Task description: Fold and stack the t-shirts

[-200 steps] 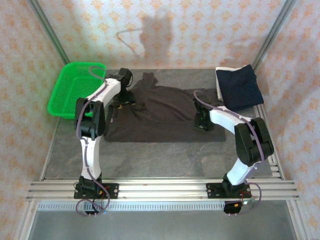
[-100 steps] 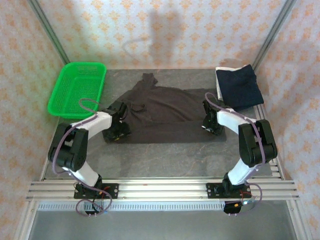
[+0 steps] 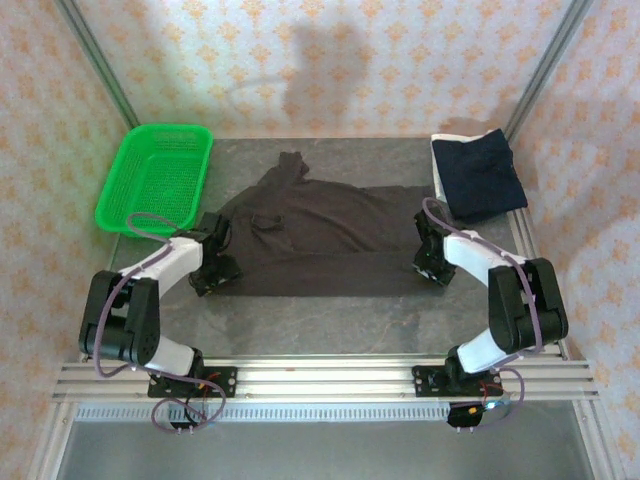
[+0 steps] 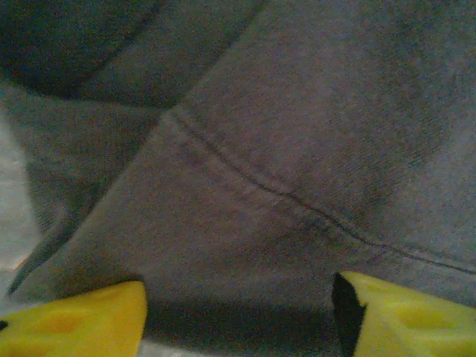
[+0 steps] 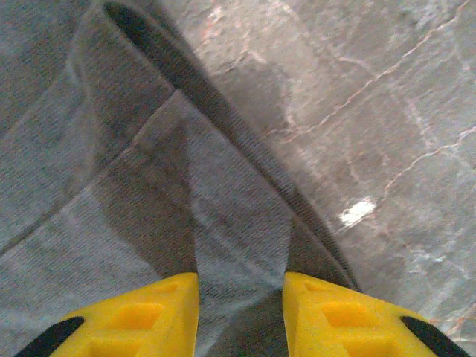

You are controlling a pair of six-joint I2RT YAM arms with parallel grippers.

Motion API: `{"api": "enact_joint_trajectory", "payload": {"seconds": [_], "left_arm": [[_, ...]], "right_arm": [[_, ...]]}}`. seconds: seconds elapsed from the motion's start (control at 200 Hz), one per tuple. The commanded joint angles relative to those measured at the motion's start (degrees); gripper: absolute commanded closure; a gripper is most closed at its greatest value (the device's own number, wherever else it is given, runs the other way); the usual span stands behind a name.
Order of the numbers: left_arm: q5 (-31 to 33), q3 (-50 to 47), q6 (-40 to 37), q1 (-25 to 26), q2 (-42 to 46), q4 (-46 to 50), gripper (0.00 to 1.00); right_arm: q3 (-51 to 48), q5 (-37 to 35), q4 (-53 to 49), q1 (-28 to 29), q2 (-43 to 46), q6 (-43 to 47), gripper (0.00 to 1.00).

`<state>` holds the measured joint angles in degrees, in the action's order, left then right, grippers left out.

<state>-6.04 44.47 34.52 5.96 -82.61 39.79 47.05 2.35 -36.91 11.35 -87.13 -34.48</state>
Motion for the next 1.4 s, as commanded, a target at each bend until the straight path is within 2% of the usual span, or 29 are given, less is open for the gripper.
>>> {"api": "enact_joint_trajectory", "payload": {"seconds": [0.0, 0.12, 0.175, 0.275, 0.405, 0.576, 0.646, 0.811, 0.881, 1.096, 1.291, 1.341, 1.396], "left_arm": [[5.4, 2.3, 0.4, -0.2, 5.1, 6.7, 0.28], [10.1, 2.0, 2.1, -1.8, 7.9, 8.5, 0.28], [10.2, 1.8, 2.1, -4.2, 8.1, 8.2, 0.34], [10.0, 2.0, 2.0, -8.0, 7.5, 5.4, 0.51], [8.4, 4.4, 1.6, -9.4, 2.1, 1.9, 0.54], [7.4, 5.9, 1.4, -9.8, -5.1, -1.7, 0.58], [7.3, 5.6, 1.4, -9.8, -7.1, -3.1, 0.63], [8.4, 5.9, 1.0, -10.1, -8.7, -3.0, 0.92], [8.6, 6.1, 0.7, -10.7, -7.8, -2.3, 1.0], [8.9, 6.2, -0.9, -14.5, -3.9, -0.3, 1.0], [4.9, 6.6, -2.3, -17.7, -3.0, -0.3, 1.0], [3.4, 6.8, -2.5, -17.8, -3.3, -0.4, 0.85], [3.5, 6.3, -2.4, -17.8, -3.1, -0.7, 0.78]], "right_arm": [[0.3, -3.3, -2.7, -1.1, 0.7, 0.3, 0.66], [1.5, -2.3, -2.5, -1.2, 1.5, 0.4, 0.68], [1.8, -0.3, -1.1, -0.6, 2.7, 0.3, 0.69], [3.3, 1.2, 1.5, 3.3, 3.8, -0.2, 0.69], [7.5, 1.6, 2.5, 8.9, -0.8, 0.6, 0.69], [8.6, 1.5, 3.8, 9.7, -5.0, 1.4, 0.69], [8.4, 1.1, 3.9, 9.7, -5.7, 1.8, 0.69], [7.7, -0.6, 3.0, 9.6, -6.2, 2.4, 0.69], [7.2, -1.1, 2.6, 9.6, -6.7, 2.5, 0.7], [4.7, -1.3, 1.6, 7.4, -8.5, 2.1, 0.81], [3.0, -1.2, 1.8, 5.4, -6.5, 2.0, 0.88], [3.2, -1.0, 1.6, 5.4, -6.0, 2.1, 0.88], [3.1, -0.1, 1.9, 5.5, -5.0, 2.0, 0.89]]}}
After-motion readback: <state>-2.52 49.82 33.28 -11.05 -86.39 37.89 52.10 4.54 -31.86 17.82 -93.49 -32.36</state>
